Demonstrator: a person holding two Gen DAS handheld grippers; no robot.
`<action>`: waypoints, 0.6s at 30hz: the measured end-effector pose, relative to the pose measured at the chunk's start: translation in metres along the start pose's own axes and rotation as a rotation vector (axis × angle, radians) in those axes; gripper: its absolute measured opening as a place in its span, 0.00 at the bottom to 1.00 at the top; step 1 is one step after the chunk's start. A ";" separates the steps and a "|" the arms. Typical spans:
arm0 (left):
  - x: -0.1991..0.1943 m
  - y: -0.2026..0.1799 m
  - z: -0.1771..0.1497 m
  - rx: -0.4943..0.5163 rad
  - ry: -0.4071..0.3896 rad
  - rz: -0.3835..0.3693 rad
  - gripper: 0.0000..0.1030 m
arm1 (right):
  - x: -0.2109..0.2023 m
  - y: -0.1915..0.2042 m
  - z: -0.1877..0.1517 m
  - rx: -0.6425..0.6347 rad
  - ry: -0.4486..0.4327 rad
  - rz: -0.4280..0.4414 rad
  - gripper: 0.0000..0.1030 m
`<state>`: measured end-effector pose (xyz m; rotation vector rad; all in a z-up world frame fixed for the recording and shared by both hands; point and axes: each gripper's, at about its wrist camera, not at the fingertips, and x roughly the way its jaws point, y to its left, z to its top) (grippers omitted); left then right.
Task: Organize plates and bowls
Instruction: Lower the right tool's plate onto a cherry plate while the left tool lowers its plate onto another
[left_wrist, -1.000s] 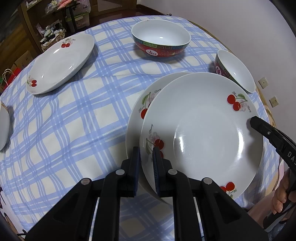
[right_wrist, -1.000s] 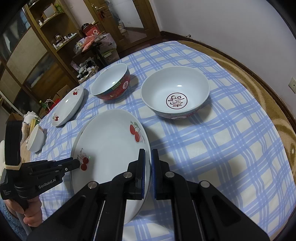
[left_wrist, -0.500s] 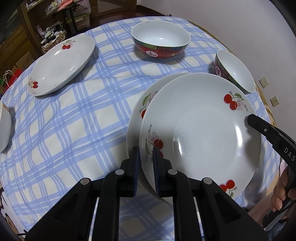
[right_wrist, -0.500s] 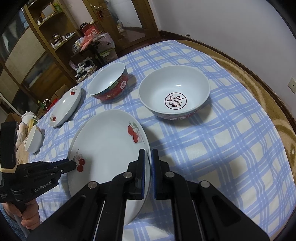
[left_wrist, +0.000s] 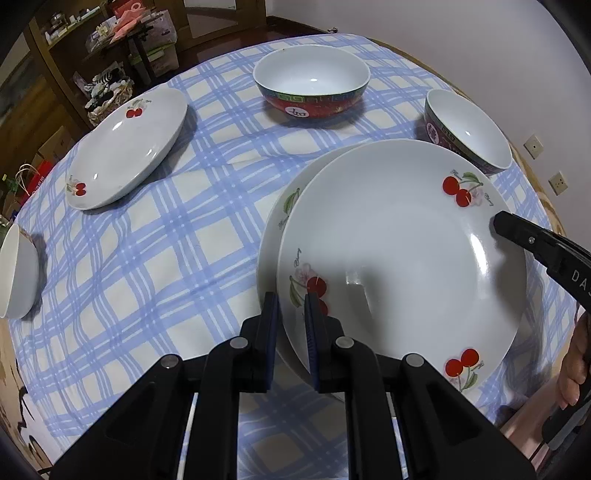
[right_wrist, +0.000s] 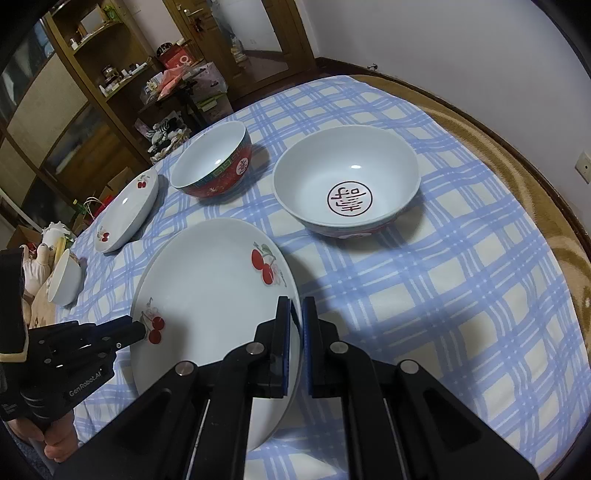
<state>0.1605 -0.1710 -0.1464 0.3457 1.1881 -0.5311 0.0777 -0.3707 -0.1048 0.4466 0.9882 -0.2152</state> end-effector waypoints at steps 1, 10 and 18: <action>0.000 0.000 0.000 0.003 -0.001 0.003 0.13 | 0.001 0.000 0.000 0.000 0.001 0.001 0.07; -0.001 0.000 -0.001 0.012 -0.003 0.013 0.14 | 0.002 0.002 0.000 0.001 0.002 0.002 0.07; -0.004 0.004 -0.003 -0.006 -0.006 0.018 0.15 | 0.003 0.005 0.000 -0.016 0.010 0.001 0.08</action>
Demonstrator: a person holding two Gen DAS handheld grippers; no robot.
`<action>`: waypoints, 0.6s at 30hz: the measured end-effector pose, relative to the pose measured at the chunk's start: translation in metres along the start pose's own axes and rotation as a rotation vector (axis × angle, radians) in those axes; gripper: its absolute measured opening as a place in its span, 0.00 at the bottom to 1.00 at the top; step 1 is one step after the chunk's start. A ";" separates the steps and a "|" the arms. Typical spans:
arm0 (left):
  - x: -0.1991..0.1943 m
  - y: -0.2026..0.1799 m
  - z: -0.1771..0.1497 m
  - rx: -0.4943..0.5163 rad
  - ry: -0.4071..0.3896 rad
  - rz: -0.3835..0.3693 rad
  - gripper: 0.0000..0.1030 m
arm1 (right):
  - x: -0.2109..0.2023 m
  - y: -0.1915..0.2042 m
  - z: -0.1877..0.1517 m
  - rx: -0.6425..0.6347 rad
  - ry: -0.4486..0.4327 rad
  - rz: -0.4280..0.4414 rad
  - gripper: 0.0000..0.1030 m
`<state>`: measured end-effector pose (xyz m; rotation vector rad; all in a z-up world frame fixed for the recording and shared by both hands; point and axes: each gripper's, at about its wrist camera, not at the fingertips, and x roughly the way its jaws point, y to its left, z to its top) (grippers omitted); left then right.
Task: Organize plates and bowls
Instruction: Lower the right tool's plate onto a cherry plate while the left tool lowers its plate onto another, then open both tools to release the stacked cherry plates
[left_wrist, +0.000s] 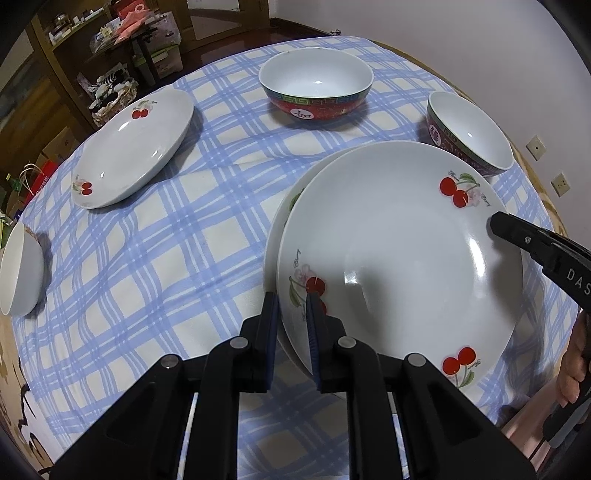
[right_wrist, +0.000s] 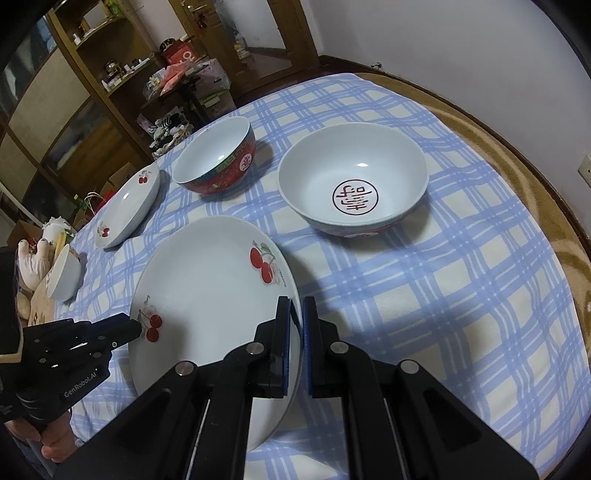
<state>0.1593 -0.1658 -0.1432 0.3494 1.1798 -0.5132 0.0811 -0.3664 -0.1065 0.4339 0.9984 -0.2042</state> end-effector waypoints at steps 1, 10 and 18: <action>0.000 0.000 0.000 -0.002 0.000 0.003 0.15 | 0.000 0.001 -0.001 0.000 0.001 0.003 0.08; -0.002 0.008 0.002 -0.030 -0.004 -0.006 0.18 | -0.001 0.003 0.002 -0.015 -0.015 0.023 0.08; 0.001 0.006 0.000 -0.045 0.008 -0.002 0.20 | 0.001 0.000 0.003 0.001 -0.008 0.023 0.08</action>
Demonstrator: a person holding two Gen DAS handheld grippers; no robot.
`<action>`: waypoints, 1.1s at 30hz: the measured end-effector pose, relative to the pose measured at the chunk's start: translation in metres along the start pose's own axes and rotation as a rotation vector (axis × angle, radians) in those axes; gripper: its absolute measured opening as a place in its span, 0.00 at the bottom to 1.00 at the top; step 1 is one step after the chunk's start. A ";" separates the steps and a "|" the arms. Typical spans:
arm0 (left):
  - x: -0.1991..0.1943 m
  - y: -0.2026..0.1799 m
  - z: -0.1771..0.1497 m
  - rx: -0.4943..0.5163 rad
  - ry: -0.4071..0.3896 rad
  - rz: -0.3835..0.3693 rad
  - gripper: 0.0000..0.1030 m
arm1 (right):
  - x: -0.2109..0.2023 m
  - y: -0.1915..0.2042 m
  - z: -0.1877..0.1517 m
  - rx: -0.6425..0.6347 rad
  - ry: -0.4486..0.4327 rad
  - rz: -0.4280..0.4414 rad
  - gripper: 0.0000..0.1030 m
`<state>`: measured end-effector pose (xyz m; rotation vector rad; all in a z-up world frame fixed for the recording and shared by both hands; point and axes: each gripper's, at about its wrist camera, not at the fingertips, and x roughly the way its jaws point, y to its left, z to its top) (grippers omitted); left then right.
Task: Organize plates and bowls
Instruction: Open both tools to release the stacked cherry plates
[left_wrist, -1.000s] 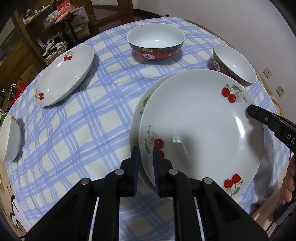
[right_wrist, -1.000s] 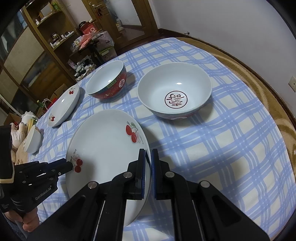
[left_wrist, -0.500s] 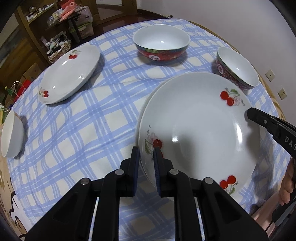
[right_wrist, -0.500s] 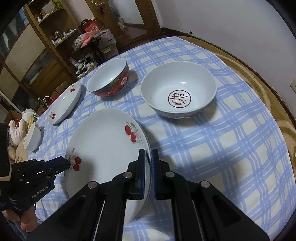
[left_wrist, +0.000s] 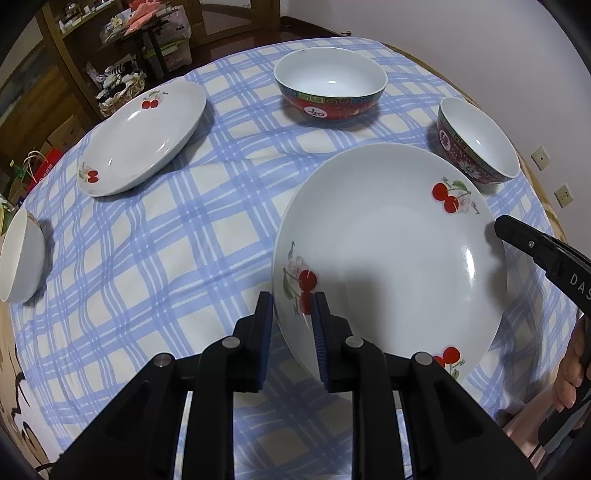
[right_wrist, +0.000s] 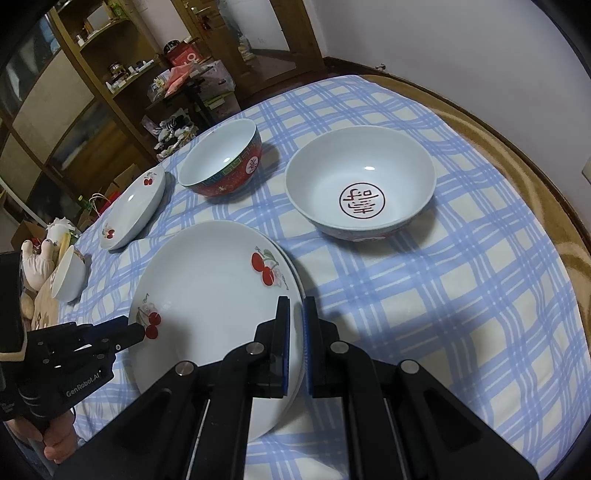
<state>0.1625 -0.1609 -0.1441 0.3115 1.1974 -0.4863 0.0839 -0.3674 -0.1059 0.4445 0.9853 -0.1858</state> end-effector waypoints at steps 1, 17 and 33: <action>0.000 0.000 0.000 -0.001 0.002 -0.003 0.21 | 0.000 0.000 0.000 -0.002 0.000 0.000 0.08; -0.013 0.002 -0.003 -0.028 -0.020 -0.029 0.30 | 0.001 -0.003 0.000 0.005 0.012 -0.008 0.08; -0.036 0.006 -0.002 -0.002 -0.086 0.048 0.62 | -0.002 -0.001 0.000 -0.011 0.003 -0.035 0.43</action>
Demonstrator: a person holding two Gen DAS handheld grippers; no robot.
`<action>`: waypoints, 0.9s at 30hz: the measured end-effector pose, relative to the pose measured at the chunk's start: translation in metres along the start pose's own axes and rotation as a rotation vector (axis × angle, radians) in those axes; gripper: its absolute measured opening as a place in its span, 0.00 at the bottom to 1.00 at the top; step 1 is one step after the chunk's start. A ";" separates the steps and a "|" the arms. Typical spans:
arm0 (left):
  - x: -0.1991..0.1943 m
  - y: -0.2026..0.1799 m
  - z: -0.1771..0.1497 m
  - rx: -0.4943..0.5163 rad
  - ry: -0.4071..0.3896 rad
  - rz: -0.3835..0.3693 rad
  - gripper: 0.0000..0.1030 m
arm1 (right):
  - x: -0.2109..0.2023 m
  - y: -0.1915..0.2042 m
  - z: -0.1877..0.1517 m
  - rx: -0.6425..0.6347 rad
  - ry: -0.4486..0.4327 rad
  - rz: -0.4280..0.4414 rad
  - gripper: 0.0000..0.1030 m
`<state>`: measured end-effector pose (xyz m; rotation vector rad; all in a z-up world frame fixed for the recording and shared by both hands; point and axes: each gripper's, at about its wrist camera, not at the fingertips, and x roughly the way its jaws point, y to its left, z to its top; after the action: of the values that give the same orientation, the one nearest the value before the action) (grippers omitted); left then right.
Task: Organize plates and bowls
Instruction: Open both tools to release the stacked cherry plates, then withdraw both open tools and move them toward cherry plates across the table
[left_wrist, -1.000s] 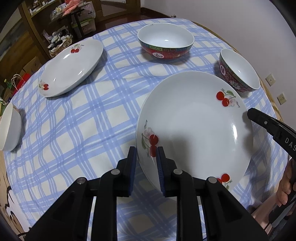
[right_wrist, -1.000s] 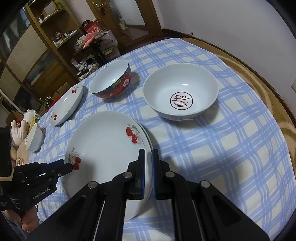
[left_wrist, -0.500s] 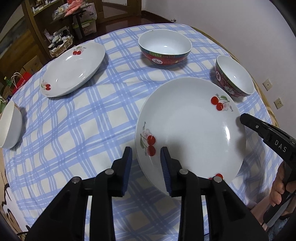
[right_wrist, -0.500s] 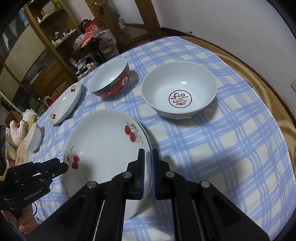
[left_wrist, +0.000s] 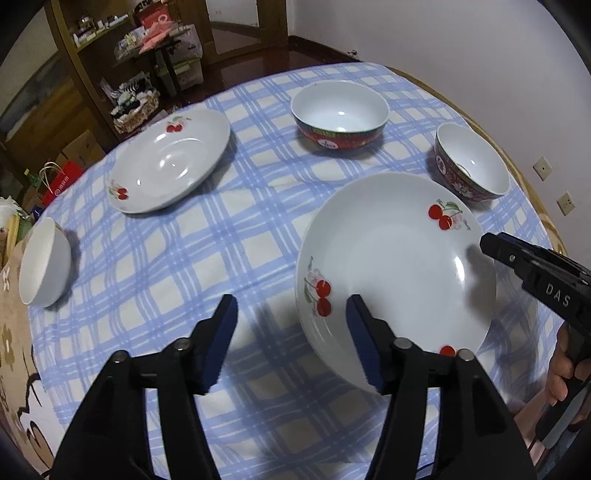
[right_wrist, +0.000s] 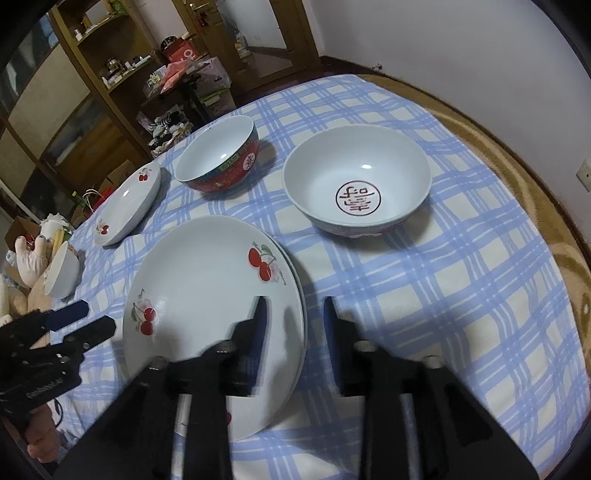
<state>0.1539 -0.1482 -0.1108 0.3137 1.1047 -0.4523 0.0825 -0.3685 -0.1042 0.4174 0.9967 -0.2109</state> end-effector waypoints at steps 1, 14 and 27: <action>-0.002 0.002 0.000 -0.003 -0.007 0.000 0.65 | -0.003 0.000 0.000 -0.003 -0.014 -0.003 0.46; -0.024 0.020 -0.004 -0.044 -0.076 0.049 0.83 | -0.027 0.000 -0.005 0.038 -0.140 0.019 0.79; -0.058 0.043 -0.021 -0.108 -0.133 0.063 0.84 | -0.059 0.020 -0.018 -0.032 -0.279 -0.021 1.00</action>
<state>0.1373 -0.0896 -0.0665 0.2196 0.9824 -0.3509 0.0444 -0.3439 -0.0581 0.3373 0.7299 -0.2643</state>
